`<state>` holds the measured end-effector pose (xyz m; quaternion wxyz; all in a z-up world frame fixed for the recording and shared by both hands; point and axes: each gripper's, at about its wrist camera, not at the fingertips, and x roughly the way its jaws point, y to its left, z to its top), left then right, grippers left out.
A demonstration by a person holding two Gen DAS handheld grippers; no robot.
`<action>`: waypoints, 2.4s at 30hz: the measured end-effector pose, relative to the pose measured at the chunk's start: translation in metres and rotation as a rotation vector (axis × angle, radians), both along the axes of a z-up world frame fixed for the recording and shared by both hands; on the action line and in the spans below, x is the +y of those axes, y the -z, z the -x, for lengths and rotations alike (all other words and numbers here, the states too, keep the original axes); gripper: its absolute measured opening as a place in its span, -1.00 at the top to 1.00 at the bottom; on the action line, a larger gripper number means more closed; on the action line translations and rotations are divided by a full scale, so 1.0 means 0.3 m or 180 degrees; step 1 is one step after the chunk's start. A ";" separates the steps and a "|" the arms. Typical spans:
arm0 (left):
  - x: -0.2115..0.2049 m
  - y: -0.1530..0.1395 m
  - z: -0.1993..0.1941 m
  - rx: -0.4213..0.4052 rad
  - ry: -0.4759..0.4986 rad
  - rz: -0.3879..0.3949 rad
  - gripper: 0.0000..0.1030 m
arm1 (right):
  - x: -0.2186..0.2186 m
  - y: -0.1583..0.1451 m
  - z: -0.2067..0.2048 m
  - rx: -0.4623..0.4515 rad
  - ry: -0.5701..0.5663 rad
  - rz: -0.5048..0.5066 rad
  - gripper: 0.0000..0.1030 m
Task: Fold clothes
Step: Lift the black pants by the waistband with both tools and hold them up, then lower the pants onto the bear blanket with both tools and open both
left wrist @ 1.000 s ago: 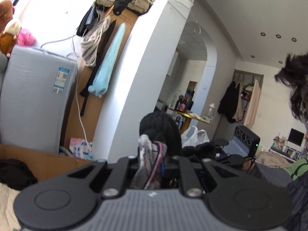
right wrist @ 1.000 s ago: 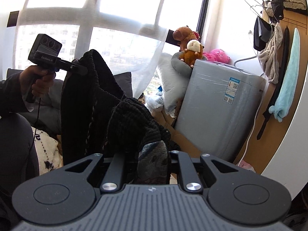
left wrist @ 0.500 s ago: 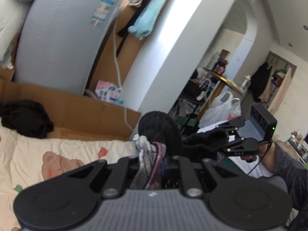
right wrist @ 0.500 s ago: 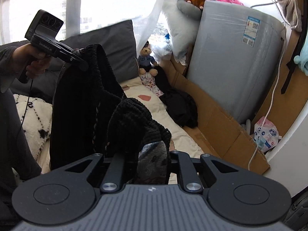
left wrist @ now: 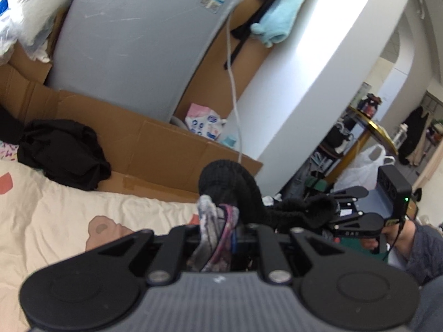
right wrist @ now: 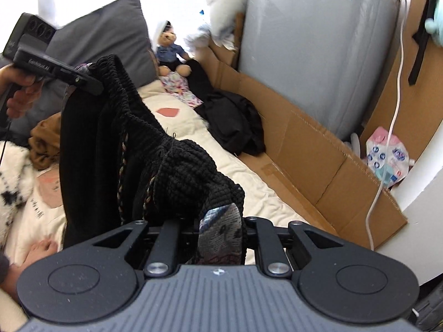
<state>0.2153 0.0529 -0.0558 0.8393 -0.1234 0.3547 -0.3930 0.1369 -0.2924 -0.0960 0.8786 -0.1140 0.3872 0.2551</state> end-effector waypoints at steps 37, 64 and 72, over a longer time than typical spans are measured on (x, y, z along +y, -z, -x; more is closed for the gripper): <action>-0.055 0.600 -0.561 0.0384 -0.0500 -0.0378 0.74 | 0.021 0.651 -0.595 0.0413 0.0436 0.0102 0.61; -0.056 0.874 -0.706 0.0685 -0.0770 -0.0875 -0.16 | 0.022 0.923 -0.800 0.0809 0.0695 0.0186 -0.39; -0.013 0.848 -0.681 0.0726 -0.0908 -0.0716 -0.19 | -0.032 0.889 -0.803 0.0774 0.0924 -0.0061 -0.40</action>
